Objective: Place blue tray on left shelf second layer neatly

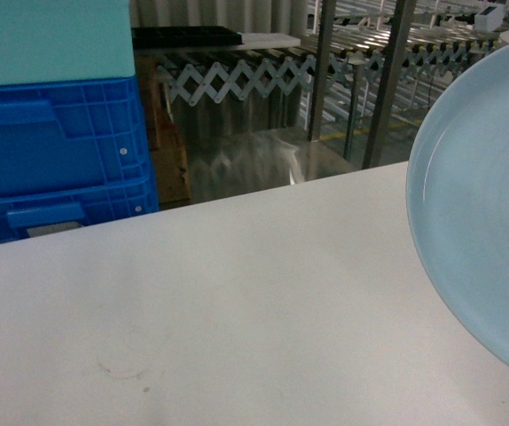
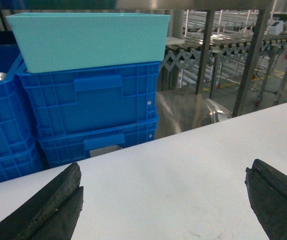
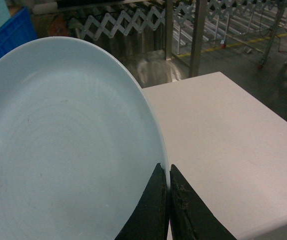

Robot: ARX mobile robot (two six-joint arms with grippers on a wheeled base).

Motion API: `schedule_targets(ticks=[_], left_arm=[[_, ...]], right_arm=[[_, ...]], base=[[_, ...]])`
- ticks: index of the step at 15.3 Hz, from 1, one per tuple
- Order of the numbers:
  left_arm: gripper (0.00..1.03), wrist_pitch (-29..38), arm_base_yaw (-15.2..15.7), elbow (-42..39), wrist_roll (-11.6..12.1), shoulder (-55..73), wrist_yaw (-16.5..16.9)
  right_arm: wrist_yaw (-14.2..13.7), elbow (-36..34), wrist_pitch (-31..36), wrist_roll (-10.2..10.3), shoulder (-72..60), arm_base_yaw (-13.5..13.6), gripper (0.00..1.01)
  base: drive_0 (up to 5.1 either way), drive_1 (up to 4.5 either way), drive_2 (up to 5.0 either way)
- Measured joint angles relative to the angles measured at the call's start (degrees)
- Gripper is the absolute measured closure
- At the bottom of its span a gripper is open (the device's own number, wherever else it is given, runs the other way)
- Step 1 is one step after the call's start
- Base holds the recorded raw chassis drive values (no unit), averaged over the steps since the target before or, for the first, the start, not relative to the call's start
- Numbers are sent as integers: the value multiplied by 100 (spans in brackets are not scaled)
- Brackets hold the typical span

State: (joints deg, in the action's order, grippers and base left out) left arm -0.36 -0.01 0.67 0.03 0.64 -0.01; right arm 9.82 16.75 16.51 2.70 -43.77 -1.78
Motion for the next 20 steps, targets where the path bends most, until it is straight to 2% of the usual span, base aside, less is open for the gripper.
schedule_targets(ticks=[4,20], left_arm=[[5,7,0,0,0,0,-4],[5,17,-4,0,0,0,-2]], right_arm=[[0,0,4,0,0,-4,99],[15,0,4,0,0,26,99]], base=[[-7,-263,-263],[317,-405,-405]])
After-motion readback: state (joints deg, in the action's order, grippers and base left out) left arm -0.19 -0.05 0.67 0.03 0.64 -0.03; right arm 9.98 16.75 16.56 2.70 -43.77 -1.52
